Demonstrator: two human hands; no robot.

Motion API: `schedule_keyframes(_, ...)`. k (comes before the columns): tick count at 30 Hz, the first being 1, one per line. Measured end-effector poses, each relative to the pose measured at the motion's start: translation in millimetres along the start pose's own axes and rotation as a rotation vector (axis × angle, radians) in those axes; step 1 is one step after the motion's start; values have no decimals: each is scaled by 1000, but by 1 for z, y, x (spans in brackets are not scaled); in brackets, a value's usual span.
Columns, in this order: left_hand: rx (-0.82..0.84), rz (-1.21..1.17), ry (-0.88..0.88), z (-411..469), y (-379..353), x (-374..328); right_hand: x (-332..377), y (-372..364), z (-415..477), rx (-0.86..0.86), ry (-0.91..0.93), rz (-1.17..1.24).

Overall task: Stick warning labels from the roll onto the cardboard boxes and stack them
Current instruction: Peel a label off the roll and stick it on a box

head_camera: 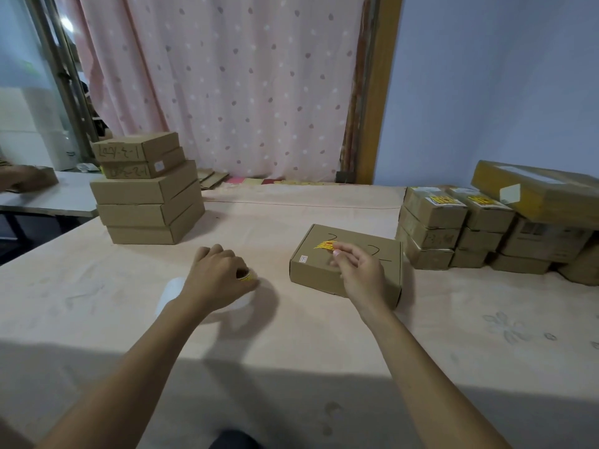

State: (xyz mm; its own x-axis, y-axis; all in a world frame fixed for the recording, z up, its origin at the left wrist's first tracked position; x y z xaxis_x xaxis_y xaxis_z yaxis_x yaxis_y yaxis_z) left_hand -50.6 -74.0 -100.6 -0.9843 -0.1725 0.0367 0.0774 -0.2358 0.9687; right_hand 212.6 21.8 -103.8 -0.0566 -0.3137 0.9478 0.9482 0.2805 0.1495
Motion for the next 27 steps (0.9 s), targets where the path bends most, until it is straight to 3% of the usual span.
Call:
schedule_keyframes(4, -166, -268, 23, 3, 12, -35, 4, 2, -9, 44, 69, -115)
schedule_keyframes(11, 20, -1288, 180, 18, 22, -126, -7, 12, -30, 122, 140, -388)
schedule_keyframes(16, 6, -1567, 237, 29, 18, -164, -12, 30, -44, 215, 146, -478)
schedule_keyframes(20, -21, -1565, 201, 38, 11, -171, -13, 57, -49, 130, 153, -545)
schedule_keyframes(23, 25, -1329, 114, 53, 8, -167, -16, 85, -42, -111, 145, -570)
schedule_keyframes(27, 78, -1051, 55, 73, 10, -174, -30, 105, -14, -141, 85, -580)
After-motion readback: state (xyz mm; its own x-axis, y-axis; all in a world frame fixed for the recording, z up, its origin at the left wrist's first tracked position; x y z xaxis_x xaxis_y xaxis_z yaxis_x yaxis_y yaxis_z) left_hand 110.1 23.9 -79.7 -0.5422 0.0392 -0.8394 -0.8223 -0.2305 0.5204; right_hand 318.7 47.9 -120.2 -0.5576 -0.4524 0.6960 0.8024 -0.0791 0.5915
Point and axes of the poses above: each hand's wrist, its own z-axis towards the middle knuckle, its own y-axis out of the back of the hand, x = y × z, the point moved 2 cm from there along z, towards the middle knuckle, and after that the axes turned 11 degrees about x, right-handed, at the moved point
